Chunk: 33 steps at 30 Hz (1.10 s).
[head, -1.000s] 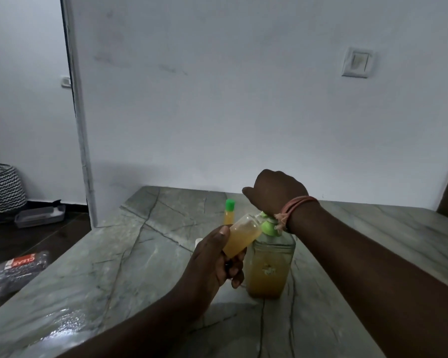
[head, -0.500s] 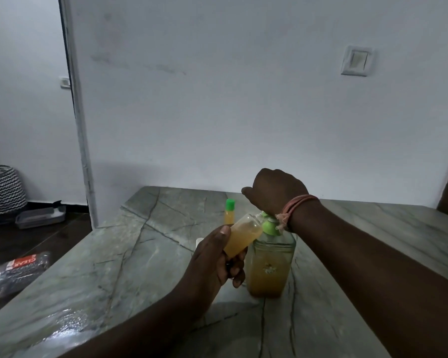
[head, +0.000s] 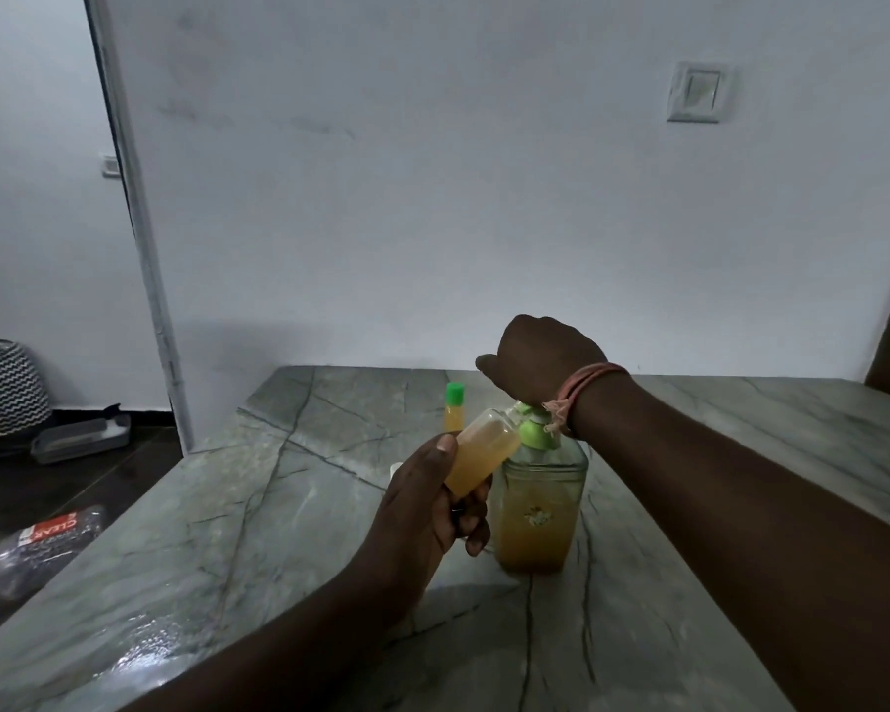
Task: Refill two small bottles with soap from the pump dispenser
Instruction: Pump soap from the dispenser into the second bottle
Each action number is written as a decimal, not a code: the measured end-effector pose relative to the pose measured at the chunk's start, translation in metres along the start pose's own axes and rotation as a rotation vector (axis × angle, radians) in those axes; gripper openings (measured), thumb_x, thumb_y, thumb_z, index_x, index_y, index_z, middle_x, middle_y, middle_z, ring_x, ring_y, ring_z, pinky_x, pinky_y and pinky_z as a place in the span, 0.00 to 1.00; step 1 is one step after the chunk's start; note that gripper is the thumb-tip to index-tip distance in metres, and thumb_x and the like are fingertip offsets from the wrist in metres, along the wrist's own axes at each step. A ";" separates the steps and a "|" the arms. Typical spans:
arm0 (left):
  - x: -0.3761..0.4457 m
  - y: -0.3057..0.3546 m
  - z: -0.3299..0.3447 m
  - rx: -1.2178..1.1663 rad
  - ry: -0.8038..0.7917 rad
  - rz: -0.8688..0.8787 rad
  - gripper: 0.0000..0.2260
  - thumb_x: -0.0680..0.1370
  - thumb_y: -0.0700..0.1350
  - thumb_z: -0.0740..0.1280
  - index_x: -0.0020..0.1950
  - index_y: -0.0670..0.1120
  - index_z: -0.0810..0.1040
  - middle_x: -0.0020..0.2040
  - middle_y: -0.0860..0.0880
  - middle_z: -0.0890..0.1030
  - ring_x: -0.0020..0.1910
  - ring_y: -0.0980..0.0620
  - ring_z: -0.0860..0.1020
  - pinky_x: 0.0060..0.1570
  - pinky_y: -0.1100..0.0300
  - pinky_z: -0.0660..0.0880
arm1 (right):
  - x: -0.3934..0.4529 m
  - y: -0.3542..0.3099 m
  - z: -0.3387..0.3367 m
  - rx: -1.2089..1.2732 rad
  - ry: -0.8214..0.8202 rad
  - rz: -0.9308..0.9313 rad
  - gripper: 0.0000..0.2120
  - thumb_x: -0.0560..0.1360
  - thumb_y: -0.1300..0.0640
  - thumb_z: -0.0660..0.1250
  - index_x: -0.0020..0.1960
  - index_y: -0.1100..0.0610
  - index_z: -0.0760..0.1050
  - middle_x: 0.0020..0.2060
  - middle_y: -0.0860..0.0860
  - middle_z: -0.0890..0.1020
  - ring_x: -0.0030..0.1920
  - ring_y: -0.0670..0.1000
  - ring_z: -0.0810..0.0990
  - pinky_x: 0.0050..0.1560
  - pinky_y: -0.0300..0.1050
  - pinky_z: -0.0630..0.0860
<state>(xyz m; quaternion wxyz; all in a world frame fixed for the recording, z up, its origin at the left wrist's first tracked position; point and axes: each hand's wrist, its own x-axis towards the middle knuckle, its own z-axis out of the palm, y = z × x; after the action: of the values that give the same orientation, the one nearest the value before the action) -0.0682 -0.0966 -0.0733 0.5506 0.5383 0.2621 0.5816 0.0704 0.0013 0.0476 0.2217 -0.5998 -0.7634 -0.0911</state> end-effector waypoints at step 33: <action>0.000 -0.001 0.000 -0.012 -0.007 -0.013 0.23 0.76 0.56 0.61 0.64 0.42 0.72 0.39 0.42 0.74 0.30 0.51 0.71 0.28 0.57 0.72 | -0.003 -0.004 -0.004 -0.051 0.010 -0.026 0.17 0.75 0.45 0.62 0.33 0.52 0.64 0.32 0.49 0.71 0.39 0.55 0.75 0.40 0.45 0.70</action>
<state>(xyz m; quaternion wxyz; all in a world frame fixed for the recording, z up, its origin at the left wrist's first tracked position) -0.0683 -0.0966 -0.0745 0.5586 0.5351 0.2603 0.5779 0.0677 -0.0037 0.0502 0.2087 -0.5949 -0.7675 -0.1165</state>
